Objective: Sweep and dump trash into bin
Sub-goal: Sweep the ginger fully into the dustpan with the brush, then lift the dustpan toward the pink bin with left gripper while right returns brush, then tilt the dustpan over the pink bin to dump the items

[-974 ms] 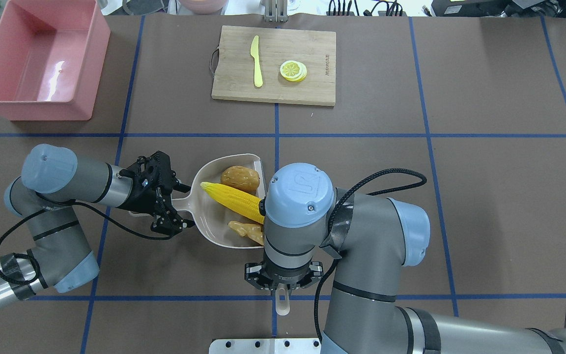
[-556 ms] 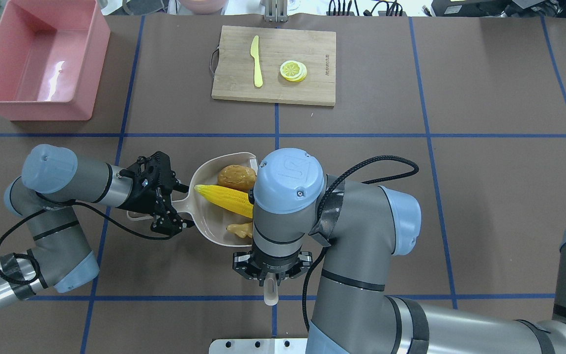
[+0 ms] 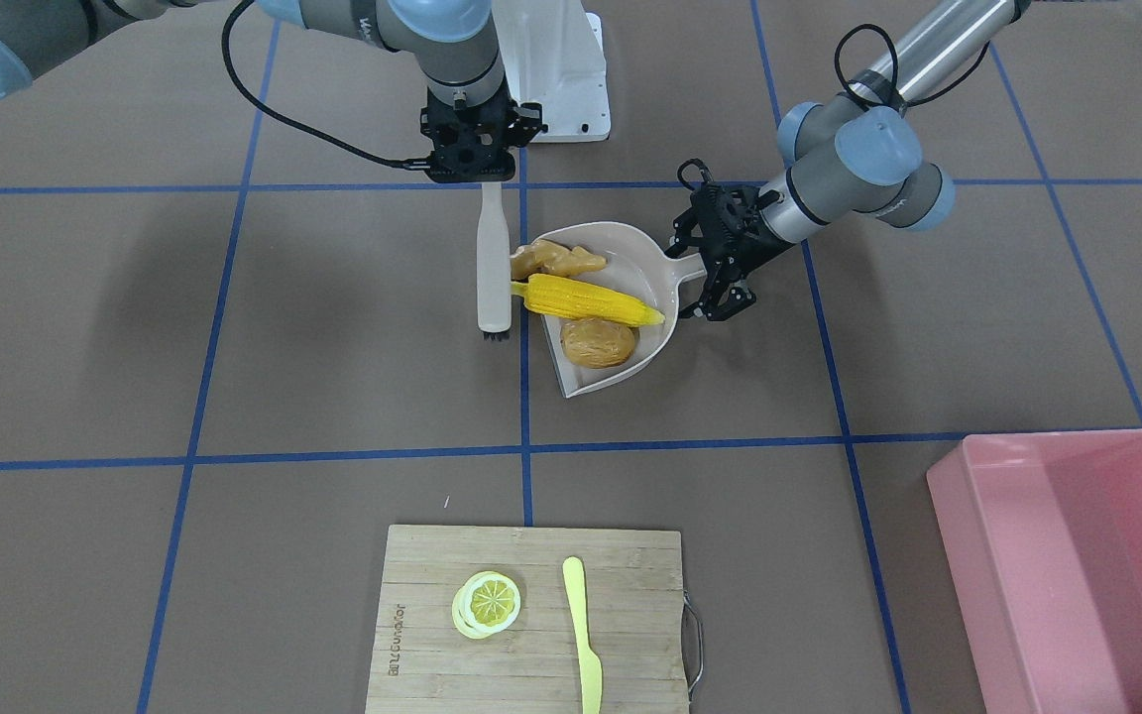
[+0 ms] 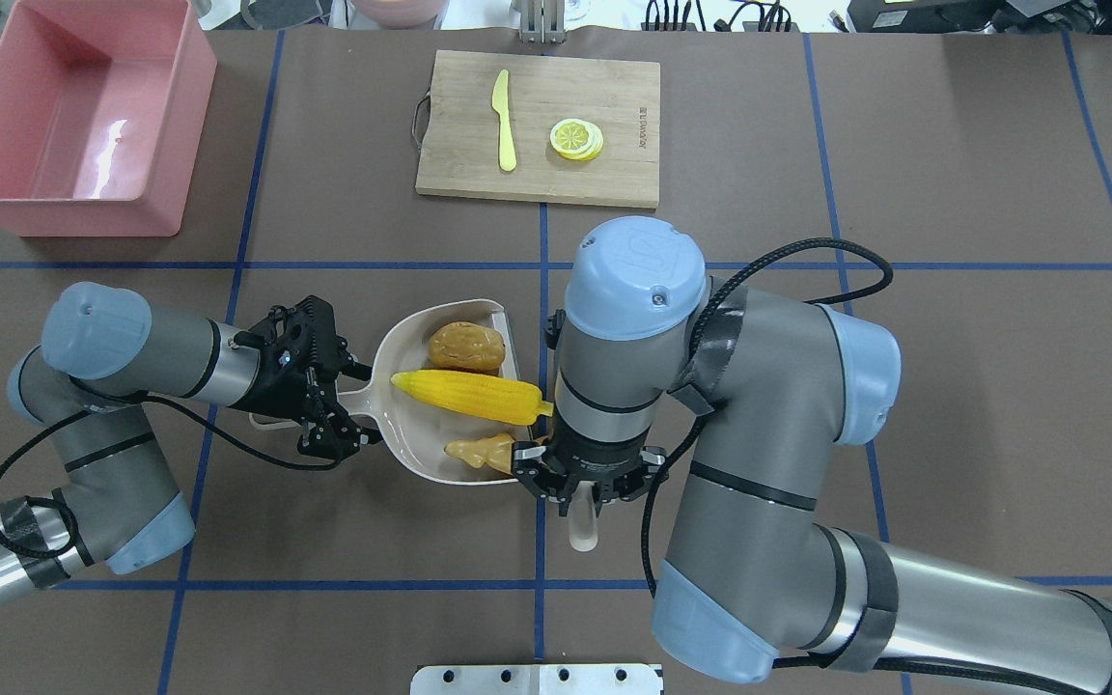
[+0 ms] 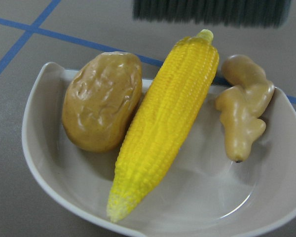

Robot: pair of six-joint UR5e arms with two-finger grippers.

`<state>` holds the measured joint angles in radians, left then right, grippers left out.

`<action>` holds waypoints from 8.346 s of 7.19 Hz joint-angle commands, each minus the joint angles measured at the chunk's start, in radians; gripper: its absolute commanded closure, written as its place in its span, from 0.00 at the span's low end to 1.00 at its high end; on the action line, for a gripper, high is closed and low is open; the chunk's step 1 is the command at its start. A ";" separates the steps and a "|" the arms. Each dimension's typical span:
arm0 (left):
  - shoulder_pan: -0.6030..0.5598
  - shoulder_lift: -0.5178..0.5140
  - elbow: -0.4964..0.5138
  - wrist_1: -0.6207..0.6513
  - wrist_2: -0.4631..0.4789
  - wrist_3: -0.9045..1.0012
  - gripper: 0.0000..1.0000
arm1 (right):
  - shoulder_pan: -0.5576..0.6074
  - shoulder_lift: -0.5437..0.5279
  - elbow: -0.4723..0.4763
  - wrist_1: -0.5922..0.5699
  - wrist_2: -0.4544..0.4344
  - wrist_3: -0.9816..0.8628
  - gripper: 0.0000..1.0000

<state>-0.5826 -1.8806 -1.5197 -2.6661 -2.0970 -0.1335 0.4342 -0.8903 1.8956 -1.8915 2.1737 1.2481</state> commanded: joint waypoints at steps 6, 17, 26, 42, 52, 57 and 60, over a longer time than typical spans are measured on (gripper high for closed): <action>-0.005 0.000 -0.011 -0.002 -0.002 0.000 0.82 | -0.141 0.026 -0.054 0.044 -0.088 0.034 1.00; -0.184 0.063 -0.177 -0.002 -0.009 0.003 1.00 | 0.214 -0.440 0.256 -0.032 -0.008 -0.314 1.00; -0.310 0.078 -0.204 0.099 0.273 -0.503 1.00 | 0.544 -1.101 -0.045 0.938 0.041 -0.656 1.00; -0.496 0.230 -0.270 -0.074 0.147 -2.049 1.00 | 0.848 -1.043 -0.121 0.826 0.189 -0.843 0.00; -0.532 0.177 -0.219 -0.102 0.143 -2.215 1.00 | 1.104 -0.760 -0.127 0.127 0.069 -1.383 0.00; -0.539 0.164 -0.194 -0.121 0.022 -1.662 1.00 | 1.104 -0.760 -0.141 0.134 0.067 -1.376 0.00; -0.499 0.161 -0.215 -0.063 0.020 -1.173 1.00 | 1.104 -0.750 -0.136 0.134 0.071 -1.374 0.00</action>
<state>-1.1057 -1.7171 -1.7226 -2.7441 -2.0700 -1.5262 1.5386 -1.6399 1.7594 -1.7579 2.2411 -0.1261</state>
